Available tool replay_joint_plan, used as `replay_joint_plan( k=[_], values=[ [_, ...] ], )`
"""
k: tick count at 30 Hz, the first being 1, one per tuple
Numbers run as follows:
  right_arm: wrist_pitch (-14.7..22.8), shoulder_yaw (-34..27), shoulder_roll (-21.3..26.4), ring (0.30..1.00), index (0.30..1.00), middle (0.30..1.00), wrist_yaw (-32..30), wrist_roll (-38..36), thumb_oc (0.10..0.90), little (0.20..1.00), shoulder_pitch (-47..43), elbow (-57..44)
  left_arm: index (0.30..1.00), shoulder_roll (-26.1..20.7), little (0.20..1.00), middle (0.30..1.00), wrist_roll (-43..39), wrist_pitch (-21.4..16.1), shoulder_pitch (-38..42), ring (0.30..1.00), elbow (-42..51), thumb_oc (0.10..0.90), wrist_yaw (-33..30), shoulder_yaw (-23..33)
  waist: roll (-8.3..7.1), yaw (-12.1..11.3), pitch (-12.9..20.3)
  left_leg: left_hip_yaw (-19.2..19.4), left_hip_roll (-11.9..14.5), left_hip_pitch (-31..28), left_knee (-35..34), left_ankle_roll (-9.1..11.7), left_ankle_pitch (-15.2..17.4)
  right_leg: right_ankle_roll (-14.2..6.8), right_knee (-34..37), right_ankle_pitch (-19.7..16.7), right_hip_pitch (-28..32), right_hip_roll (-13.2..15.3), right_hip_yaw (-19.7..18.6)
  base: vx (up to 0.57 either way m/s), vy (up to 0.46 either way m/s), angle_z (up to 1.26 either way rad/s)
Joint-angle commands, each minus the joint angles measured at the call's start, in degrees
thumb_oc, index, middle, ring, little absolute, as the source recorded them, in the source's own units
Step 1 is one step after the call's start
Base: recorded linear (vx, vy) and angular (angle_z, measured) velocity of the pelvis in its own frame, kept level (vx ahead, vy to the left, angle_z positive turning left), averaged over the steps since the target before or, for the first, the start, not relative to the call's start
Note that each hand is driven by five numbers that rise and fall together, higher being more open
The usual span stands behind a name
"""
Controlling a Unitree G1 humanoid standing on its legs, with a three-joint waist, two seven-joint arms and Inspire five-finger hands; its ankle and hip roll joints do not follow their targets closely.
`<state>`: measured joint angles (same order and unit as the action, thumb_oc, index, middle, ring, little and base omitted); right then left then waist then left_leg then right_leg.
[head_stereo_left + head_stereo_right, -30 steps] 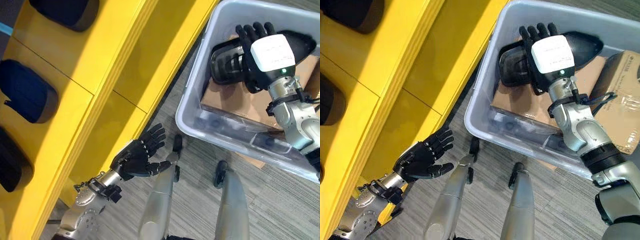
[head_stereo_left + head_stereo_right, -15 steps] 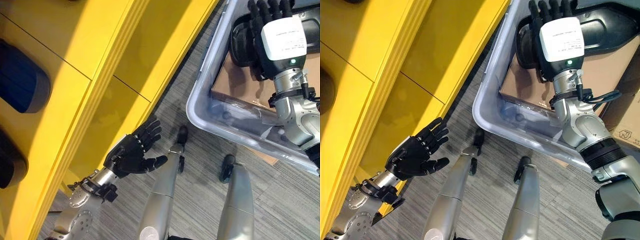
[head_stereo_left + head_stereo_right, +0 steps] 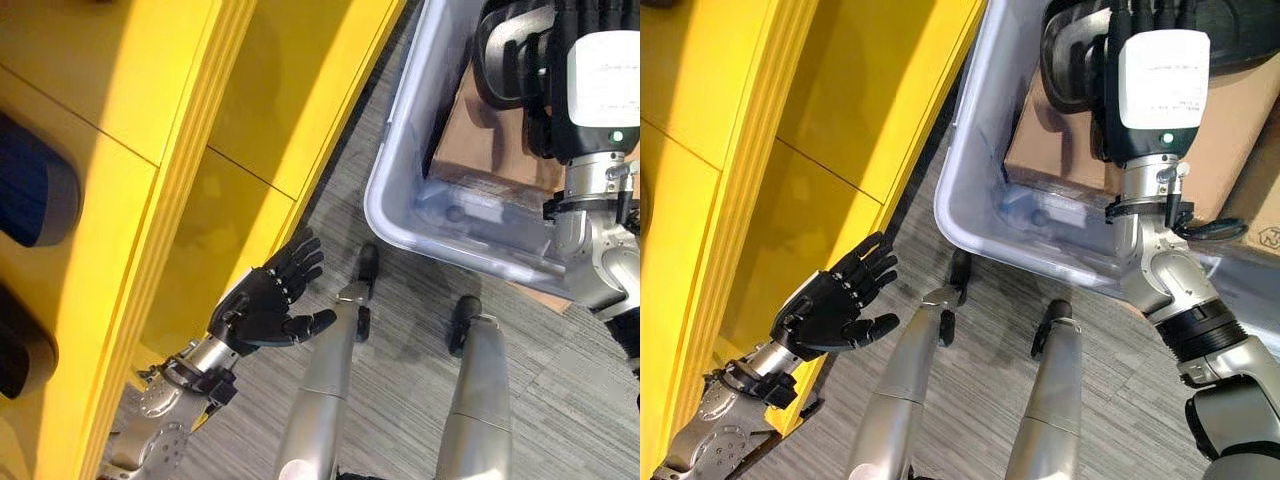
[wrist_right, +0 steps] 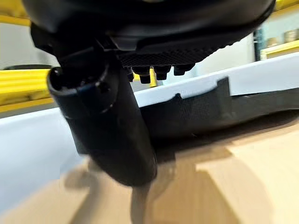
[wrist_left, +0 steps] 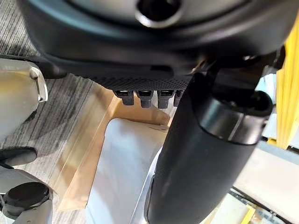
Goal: Move parts from the plastic box to the shelf.
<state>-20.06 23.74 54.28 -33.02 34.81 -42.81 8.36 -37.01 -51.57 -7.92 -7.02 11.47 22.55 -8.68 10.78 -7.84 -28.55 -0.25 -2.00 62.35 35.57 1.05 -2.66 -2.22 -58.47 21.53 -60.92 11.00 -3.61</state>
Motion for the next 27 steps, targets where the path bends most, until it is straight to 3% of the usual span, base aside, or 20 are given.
replay_joint_plan(
  k=[1, 3, 5, 6, 10, 16, 18, 19, 20, 27],
  values=[
    [-3.76, -5.34, 3.35, 1.0, 1.0, 1.0, -1.69, 1.63, 0.9, 1.0, -3.82, -1.99, 1.0, 1.62, 1.0, 1.0, -3.5, -4.63, -0.21, 1.0, 3.04, 0.9, 0.07, 2.58, 2.53, 1.22, -1.24, -0.44, -0.38, -3.26, -5.37, -1.49, 3.99, 6.87, 0.57, 0.91, 5.63, -4.69, 2.74, -0.09, 0.052, -0.12],
    [-4.44, -5.02, 2.93, 1.0, 1.0, 1.0, -1.84, 1.3, 0.9, 1.0, -2.91, -1.8, 1.0, 1.58, 1.0, 1.0, -3.68, -4.65, -0.51, 1.0, 2.86, 0.9, 0.0, 2.1, 2.27, 1.58, -1.24, -0.45, -0.73, -4.62, -4.94, -1.14, 5.35, 6.74, 0.72, 2.0, 7.26, -4.67, 2.03, -0.02, 0.014, -0.1],
    [-4.66, -5.08, 2.45, 1.0, 1.0, 1.0, -2.7, -1.04, 0.9, 1.0, -3.47, -0.91, 1.0, 1.68, 1.0, 1.0, -3.65, -5.04, 0.35, 1.0, 2.52, 0.9, -0.29, 2.22, 2.56, 1.48, -1.24, -0.08, -0.08, -3.4, -5.89, -1.37, 3.71, 7.06, 0.96, 0.92, 5.77, -4.83, 2.68, 0.0, 0.0, 0.0],
    [-4.63, -4.88, 2.35, 1.0, 1.0, 1.0, -2.79, -1.22, 0.9, 1.0, -2.87, -0.66, 1.0, 1.65, 1.0, 1.0, -3.83, -5.04, -0.13, 1.0, 2.36, 0.9, -0.3, 1.78, 2.29, 1.76, -1.24, -0.19, -0.44, -4.67, -5.29, -0.98, 5.08, 6.86, 0.96, 2.0, 7.36, -4.73, 2.06, 0.0, 0.0, 0.0],
    [-4.14, -5.58, 1.2, 1.0, 1.0, 1.0, -4.23, -0.85, 0.9, 1.0, -3.0, -0.4, 1.0, 1.87, 1.0, 1.0, -3.59, -5.51, 0.47, 1.0, 2.2, 0.9, -0.06, 1.74, 2.69, 1.66, -1.24, 0.21, 0.2, -3.93, -6.73, -1.23, 3.3, 7.0, 1.78, 0.77, 6.45, -4.75, 2.69, -0.02, 0.009, -0.03],
    [-4.65, -5.03, 0.51, 1.0, 1.0, 1.0, -3.0, -0.19, 0.9, 1.0, -3.44, -0.73, 1.0, 2.16, 1.0, 1.0, -3.44, -5.41, 0.5, 1.0, 2.32, 0.9, -0.39, 1.29, 2.42, 1.96, -1.24, 0.41, 0.05, -5.46, -6.67, -0.82, 4.28, 6.88, 2.39, 1.64, 8.23, -4.57, 2.27, 0.01, 0.005, -0.03],
    [-5.31, -4.71, 0.41, 1.0, 1.0, 1.0, -1.88, -1.0, 0.9, 1.0, -3.62, -0.25, 1.0, 2.05, 1.0, 1.0, -3.31, -5.22, 0.42, 1.0, 2.33, 0.9, -0.79, 0.84, 2.38, 2.09, -1.24, 0.47, -0.11, -6.05, -6.59, -0.62, 4.64, 6.8, 2.43, 2.01, 9.01, -4.39, 2.13, -0.02, 0.007, 0.0],
    [-5.61, -4.86, 0.59, 1.0, 1.0, 1.0, -0.83, -1.75, 0.9, 1.0, -4.41, -0.27, 1.0, 2.09, 1.0, 1.0, -3.38, -5.4, 0.93, 1.0, 2.37, 0.9, -0.93, 1.24, 2.68, 1.81, -1.24, 0.58, 0.33, -4.72, -7.26, -1.02, 3.14, 6.98, 2.48, 0.79, 7.33, -4.53, 2.79, 0.0, 0.0, 0.0],
    [-6.31, -4.61, 0.44, 1.0, 1.0, 1.0, -0.13, -2.35, 0.9, 1.0, -3.68, -0.23, 1.0, 2.04, 1.0, 1.0, -3.63, -5.34, 0.36, 1.0, 2.2, 0.9, -0.94, 0.9, 2.29, 2.14, -1.24, 0.54, -0.04, -6.15, -6.66, -0.63, 4.65, 6.72, 2.7, 1.94, 9.18, -4.3, 2.22, 0.0, 0.0, 0.0],
    [-10.32, -4.59, -0.02, 1.0, 1.0, 1.0, 2.65, -9.8, 0.9, 1.0, -4.76, 3.38, 1.0, 1.45, 1.0, 1.0, -2.82, -5.4, 0.73, 1.0, 1.62, 0.9, -0.43, 1.0, 1.52, 1.9, -1.24, 0.11, 0.36, -5.86, -6.93, -0.65, 4.57, 6.54, 3.69, 1.49, 9.51, -4.37, 2.61, 0.0, -0.031, 0.01]
  ],
)
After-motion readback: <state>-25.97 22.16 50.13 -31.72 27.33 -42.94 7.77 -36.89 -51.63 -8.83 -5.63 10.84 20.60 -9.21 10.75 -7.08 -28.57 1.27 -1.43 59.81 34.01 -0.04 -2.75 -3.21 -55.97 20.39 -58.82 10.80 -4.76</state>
